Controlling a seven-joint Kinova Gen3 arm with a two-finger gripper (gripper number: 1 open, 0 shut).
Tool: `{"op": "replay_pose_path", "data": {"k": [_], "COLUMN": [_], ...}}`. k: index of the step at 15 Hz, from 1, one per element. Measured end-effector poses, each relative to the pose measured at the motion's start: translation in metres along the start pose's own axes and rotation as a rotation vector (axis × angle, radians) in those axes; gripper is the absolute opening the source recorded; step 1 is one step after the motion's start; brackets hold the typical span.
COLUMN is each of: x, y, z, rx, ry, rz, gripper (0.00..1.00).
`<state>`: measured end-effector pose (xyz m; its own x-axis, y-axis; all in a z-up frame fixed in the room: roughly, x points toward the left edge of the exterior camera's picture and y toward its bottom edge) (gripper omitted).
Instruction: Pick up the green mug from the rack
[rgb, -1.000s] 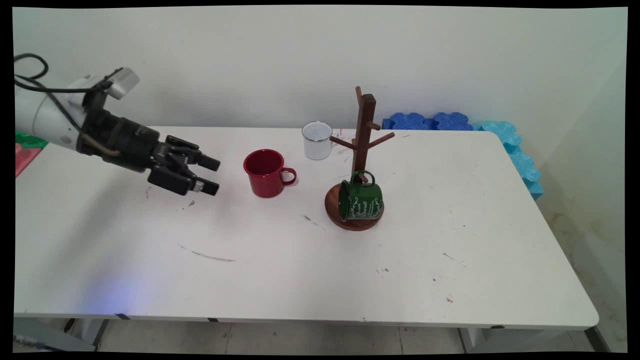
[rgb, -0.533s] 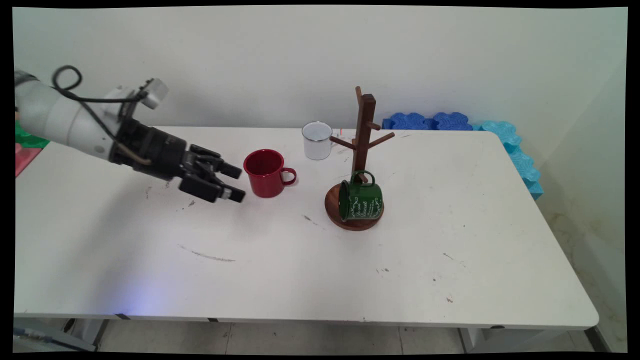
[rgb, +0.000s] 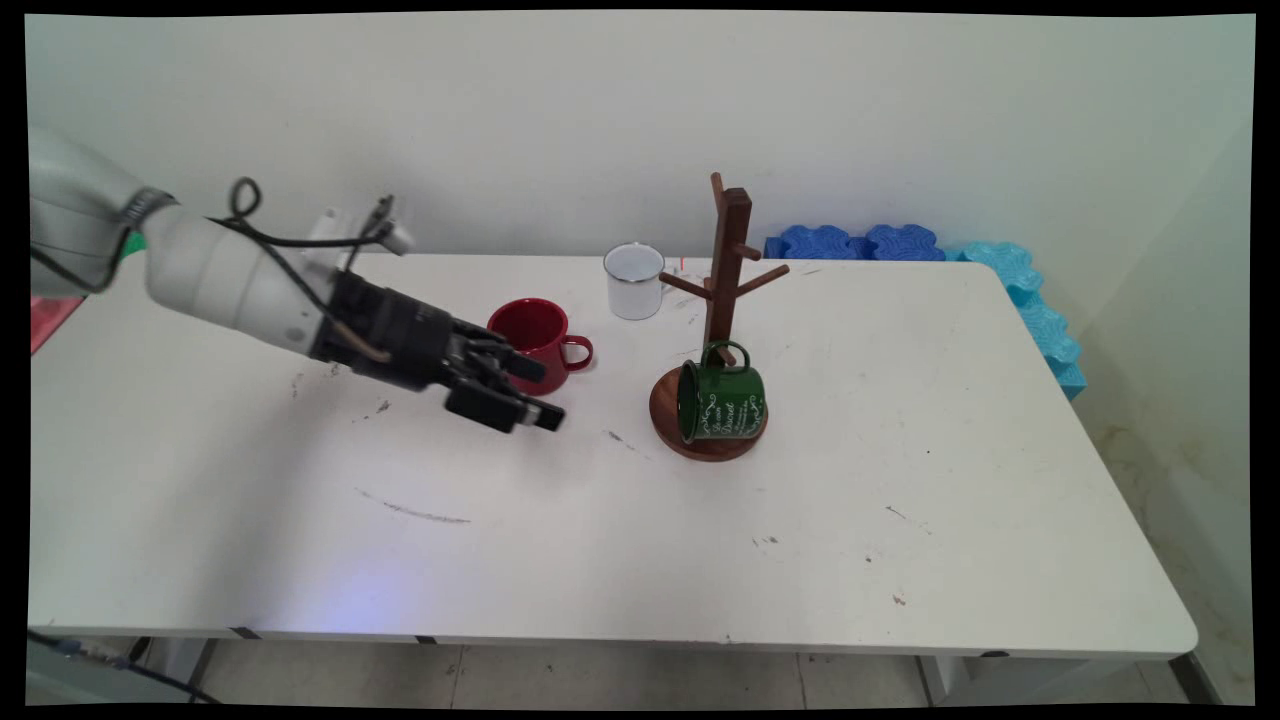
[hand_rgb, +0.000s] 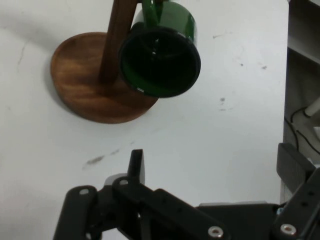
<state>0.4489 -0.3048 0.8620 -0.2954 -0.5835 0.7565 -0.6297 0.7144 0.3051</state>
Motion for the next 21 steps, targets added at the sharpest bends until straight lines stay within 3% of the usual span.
{"op": "replay_pose_path", "data": {"k": [9, 21], "x": [0.009, 0.030], "y": [0.009, 0.005], "z": [0.071, 0.122], "rx": [-0.001, 0.005], "ry": [0.028, 0.041], "rz": [-0.043, -0.092], "gripper": [1.00, 1.00]}}
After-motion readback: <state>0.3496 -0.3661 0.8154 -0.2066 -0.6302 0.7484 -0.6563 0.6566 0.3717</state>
